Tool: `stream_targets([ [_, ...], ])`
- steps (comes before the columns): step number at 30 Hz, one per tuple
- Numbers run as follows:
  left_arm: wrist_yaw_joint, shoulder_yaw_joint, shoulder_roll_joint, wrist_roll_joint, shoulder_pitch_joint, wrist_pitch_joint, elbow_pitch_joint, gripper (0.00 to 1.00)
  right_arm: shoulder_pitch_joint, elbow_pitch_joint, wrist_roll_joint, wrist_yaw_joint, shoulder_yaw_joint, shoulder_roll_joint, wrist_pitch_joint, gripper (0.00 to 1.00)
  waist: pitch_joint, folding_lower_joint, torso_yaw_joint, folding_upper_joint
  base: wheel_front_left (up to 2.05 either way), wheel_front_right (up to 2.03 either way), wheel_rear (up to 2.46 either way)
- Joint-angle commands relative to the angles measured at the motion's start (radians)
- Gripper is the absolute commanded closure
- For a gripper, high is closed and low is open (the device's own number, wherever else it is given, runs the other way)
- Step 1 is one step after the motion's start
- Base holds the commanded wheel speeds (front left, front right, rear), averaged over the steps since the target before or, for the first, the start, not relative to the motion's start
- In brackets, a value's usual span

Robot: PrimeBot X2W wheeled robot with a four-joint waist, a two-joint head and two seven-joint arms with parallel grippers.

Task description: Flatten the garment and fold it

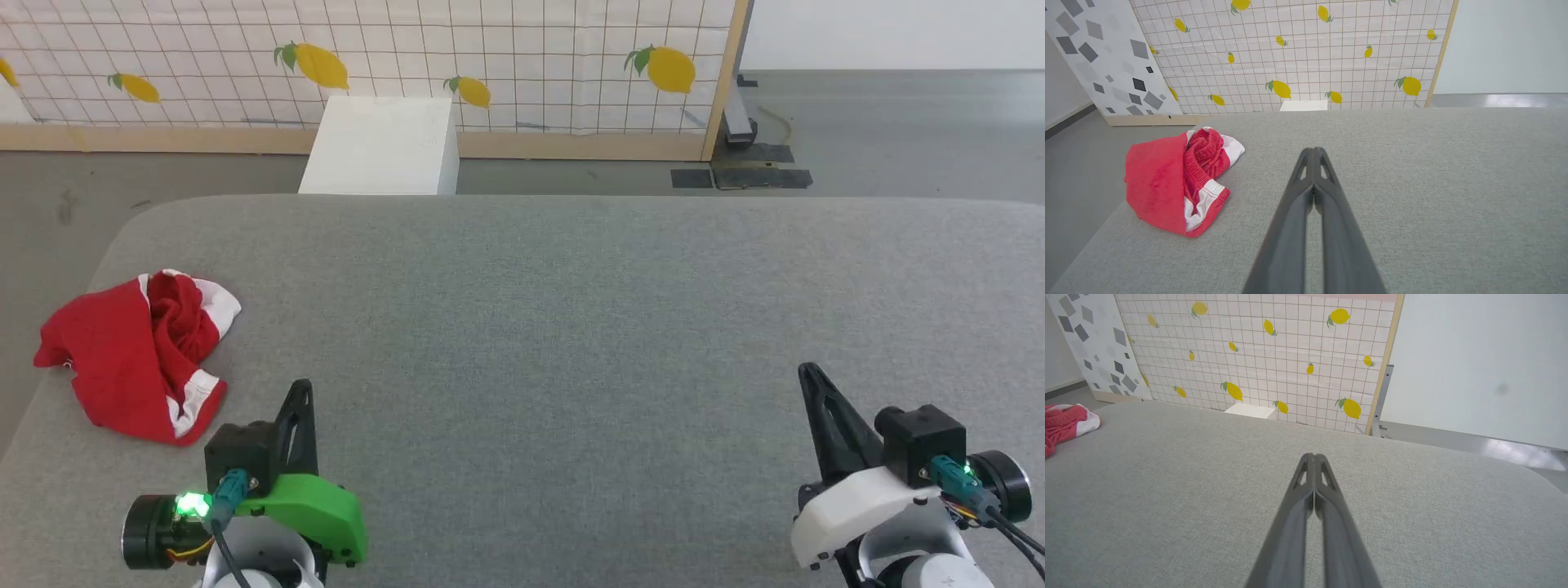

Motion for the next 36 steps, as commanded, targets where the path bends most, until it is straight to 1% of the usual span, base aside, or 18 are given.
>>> stream_targets([
  [1,-0.001,0.003,-0.003,0.013,-0.009,0.001,-0.003,1.0,-0.015,-0.005,-0.005,-0.002,0.001,0.002,0.0,1.0,0.0,0.0,0.0,0.0,0.0,0.0,0.0],
  [36,-0.001,0.003,-0.003,0.013,-0.009,0.001,-0.003,1.0,-0.015,-0.005,-0.005,-0.002,0.001,0.002,0.0,1.0,0.0,0.0,0.0,0.0,0.0,0.0,0.0],
])
